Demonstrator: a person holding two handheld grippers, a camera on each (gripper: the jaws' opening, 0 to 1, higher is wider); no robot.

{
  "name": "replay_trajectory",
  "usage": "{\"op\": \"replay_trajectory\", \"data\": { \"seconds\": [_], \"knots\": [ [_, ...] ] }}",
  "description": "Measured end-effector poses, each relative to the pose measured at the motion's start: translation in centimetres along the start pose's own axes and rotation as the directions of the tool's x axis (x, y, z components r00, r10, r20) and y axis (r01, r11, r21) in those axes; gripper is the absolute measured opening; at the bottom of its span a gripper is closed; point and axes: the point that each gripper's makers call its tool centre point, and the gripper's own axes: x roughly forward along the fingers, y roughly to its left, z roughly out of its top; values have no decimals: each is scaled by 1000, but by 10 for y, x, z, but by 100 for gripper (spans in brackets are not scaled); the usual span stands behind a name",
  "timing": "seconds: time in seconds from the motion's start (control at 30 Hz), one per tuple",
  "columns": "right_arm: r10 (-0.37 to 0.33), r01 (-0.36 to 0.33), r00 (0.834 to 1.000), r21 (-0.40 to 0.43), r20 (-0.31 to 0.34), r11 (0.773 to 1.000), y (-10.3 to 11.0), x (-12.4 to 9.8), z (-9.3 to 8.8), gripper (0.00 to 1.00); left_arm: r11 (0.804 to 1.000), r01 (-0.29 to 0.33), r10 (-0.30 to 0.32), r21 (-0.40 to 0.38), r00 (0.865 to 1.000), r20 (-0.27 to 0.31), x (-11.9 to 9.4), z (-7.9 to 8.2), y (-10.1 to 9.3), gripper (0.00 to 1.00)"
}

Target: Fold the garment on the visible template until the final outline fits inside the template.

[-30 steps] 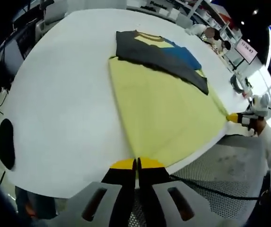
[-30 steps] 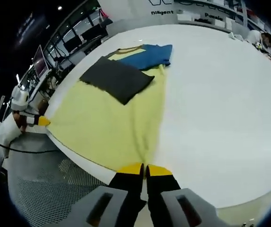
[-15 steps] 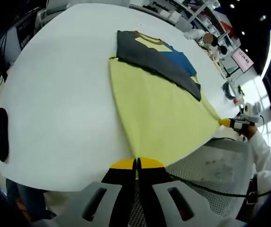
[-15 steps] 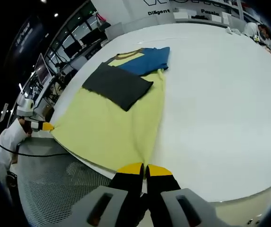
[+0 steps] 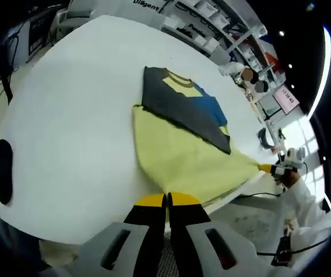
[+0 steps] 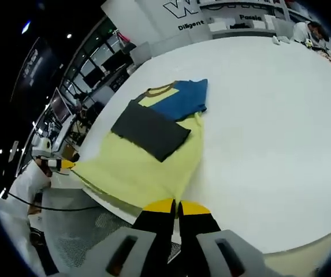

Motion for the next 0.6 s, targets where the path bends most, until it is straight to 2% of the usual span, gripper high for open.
{"op": "replay_trajectory", "data": {
  "seconds": [0.2,0.3,0.4,0.53,0.6],
  "knots": [
    [18,-17,1000,73,-7,997,-3,-3,-6,0,999,25,-25,-29,999,-23,-3,-6,1,0],
    [28,-28,1000,83,-6,996,0,-5,-11,0,998,47,-49,-37,998,-39,-5,-9,-2,0],
    [56,-59,998,128,24,990,3,-12,-8,0,990,104,-104,-93,995,1,-19,-3,-2,0],
    [75,-81,996,146,46,986,5,-22,-3,0,977,162,-159,-137,987,31,-26,0,-6,0],
    [88,-93,995,164,38,982,5,-26,-6,0,973,182,-183,-142,983,7,-27,-5,-7,0]
  ]
}}
